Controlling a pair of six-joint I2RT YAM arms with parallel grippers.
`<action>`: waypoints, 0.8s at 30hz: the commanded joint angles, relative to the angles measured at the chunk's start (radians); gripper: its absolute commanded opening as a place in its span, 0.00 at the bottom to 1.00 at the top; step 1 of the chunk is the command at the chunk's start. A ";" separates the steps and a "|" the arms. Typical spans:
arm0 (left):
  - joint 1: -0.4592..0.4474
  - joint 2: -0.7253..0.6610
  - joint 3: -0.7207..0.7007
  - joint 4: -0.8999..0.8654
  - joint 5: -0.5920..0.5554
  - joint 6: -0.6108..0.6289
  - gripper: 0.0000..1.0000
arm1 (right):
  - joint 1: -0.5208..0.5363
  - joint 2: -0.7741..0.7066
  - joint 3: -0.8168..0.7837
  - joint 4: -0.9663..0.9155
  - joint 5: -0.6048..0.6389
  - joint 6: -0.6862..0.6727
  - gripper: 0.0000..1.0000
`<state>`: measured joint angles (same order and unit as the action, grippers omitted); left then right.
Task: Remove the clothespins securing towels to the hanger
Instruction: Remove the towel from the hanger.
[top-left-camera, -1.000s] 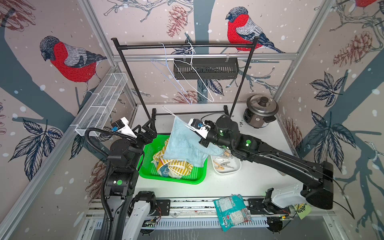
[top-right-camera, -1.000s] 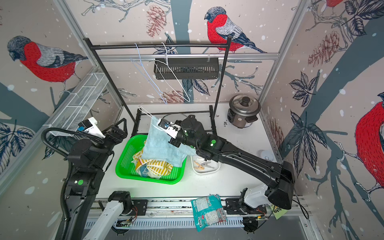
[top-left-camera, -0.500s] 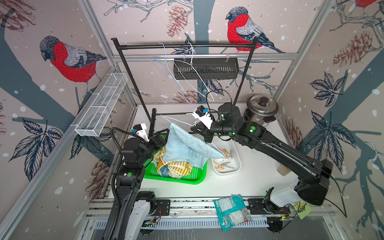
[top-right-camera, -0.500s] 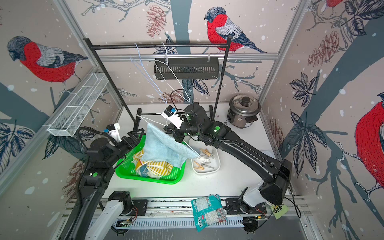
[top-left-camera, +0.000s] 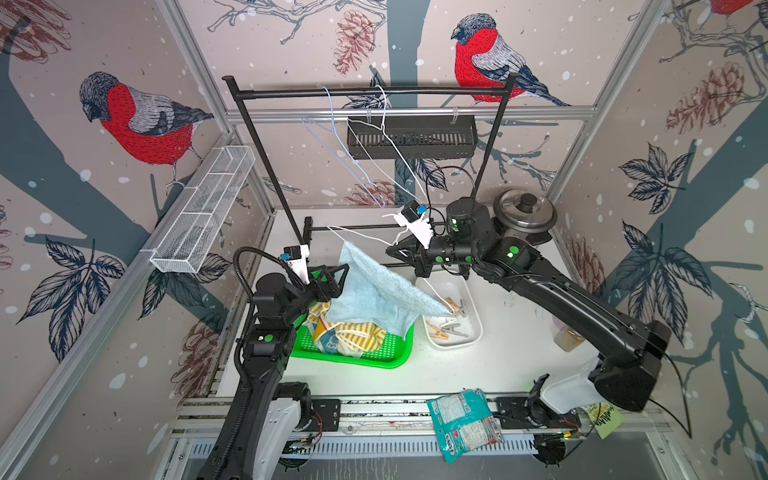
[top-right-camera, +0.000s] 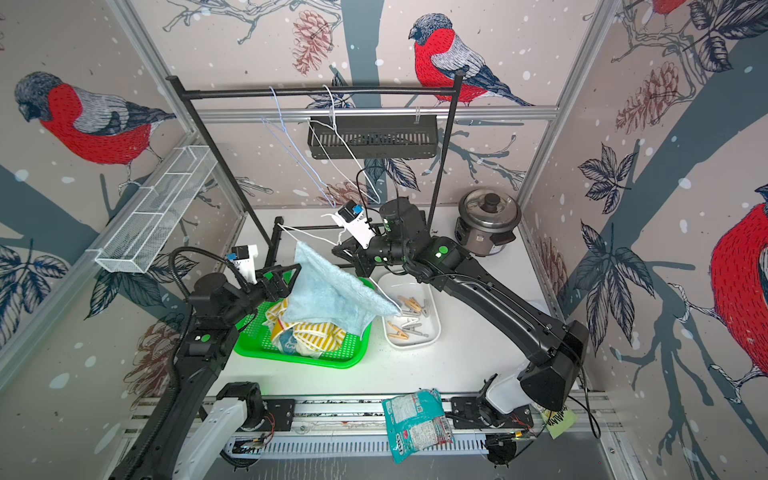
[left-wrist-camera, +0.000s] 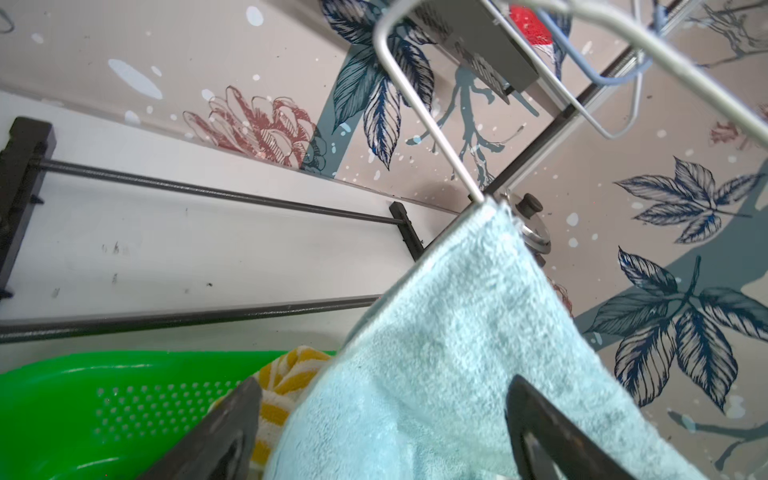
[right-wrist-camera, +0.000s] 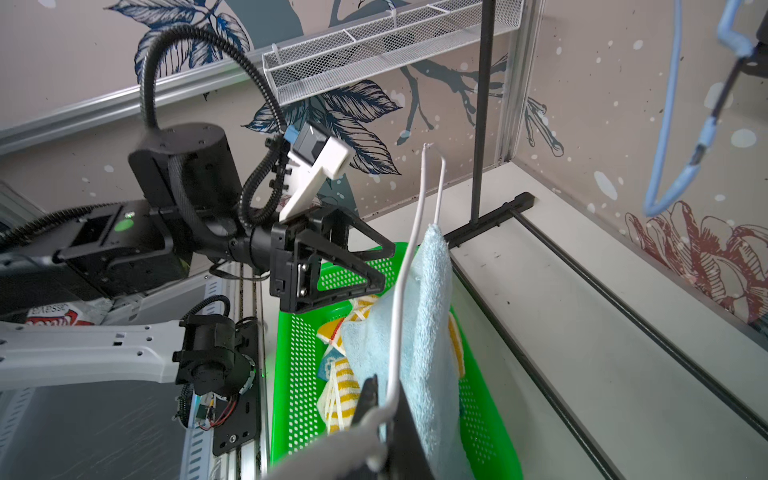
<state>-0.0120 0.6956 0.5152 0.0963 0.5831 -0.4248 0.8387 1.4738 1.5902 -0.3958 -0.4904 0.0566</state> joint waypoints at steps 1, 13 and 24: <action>0.005 -0.024 -0.050 0.247 0.081 0.059 0.93 | -0.015 0.008 0.031 0.009 -0.070 0.044 0.00; 0.093 0.114 -0.140 0.617 0.282 -0.247 0.92 | -0.038 0.023 0.085 -0.034 -0.143 0.052 0.00; 0.092 0.175 -0.133 0.608 0.314 -0.249 0.72 | -0.040 0.018 0.074 -0.002 -0.152 0.065 0.00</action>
<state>0.0776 0.8623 0.3801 0.6514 0.8867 -0.6586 0.7994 1.4975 1.6650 -0.4461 -0.6201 0.1055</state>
